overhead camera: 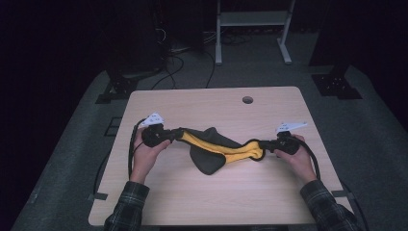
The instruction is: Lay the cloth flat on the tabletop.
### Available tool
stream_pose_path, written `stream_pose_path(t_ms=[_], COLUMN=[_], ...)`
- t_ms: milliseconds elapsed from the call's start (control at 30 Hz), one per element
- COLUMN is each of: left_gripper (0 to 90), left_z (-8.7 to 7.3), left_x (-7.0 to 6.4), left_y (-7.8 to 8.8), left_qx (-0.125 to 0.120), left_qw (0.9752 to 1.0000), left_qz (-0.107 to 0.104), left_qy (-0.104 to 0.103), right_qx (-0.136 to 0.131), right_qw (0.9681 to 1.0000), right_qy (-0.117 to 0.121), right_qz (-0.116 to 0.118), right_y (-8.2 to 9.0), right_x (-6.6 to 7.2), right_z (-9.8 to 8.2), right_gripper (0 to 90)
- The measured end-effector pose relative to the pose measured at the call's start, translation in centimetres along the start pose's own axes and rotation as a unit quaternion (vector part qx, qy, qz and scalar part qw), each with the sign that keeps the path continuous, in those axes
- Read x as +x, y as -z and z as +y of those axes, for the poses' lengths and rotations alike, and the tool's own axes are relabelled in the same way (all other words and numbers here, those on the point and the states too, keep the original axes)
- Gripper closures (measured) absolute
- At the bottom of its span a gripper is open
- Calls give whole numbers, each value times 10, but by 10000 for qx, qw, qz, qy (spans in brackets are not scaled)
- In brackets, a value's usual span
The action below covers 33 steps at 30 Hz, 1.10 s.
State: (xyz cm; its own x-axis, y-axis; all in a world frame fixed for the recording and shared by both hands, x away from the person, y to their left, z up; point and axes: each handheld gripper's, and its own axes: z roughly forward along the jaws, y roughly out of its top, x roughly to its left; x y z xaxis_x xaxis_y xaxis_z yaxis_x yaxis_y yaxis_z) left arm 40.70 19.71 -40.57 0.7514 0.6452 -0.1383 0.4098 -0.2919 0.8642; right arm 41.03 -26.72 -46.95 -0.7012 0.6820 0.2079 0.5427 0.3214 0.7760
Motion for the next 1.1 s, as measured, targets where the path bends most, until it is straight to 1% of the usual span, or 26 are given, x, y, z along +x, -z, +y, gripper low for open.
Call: stream_pose_path(t_ms=[133, 233, 367, 467, 533, 667, 800, 933, 1100], left_gripper=[809, 809, 810, 810, 811, 811, 812, 812, 812], left_z=[0, 2, 7, 12, 16, 24, 30, 35, 42], left_x=[0, -1, -2, -4, -6, -7, -8, -10, -16], left_y=[0, 1, 2, 5, 7, 16, 24, 30, 39], left_qx=[-22, -36, -59, -123, -205, -334, -506, -614, -794], left_qw=[10000, 10000, 10000, 9999, 9997, 9992, 9984, 9977, 9963], left_qz=[-3, 3, 28, 35, 42, 85, 103, 105, 106], left_qy=[4, 2, -71, -106, -135, -178, -212, -250, -320], right_qx=[-147, -349, -591, -756, -800, -1049, -1293, -1494, -1667], right_qw=[9999, 9993, 9982, 9970, 9966, 9943, 9913, 9883, 9850], right_qy=[-85, -70, -59, -95, -41, -16, 84, 195, 370], right_qz=[-25, -70, -109, -112, -170, -190, -219, -225, -246], right_y=[11, 22, 38, 46, 50, 61, 75, 89, 106], right_x=[-1, 0, 2, 3, 3, 4, 8, 15, 26], right_z=[3, 9, 18, 23, 27, 39, 51, 59, 68], right_gripper=[842, 847, 849, 850, 850, 850, 851, 851, 851])
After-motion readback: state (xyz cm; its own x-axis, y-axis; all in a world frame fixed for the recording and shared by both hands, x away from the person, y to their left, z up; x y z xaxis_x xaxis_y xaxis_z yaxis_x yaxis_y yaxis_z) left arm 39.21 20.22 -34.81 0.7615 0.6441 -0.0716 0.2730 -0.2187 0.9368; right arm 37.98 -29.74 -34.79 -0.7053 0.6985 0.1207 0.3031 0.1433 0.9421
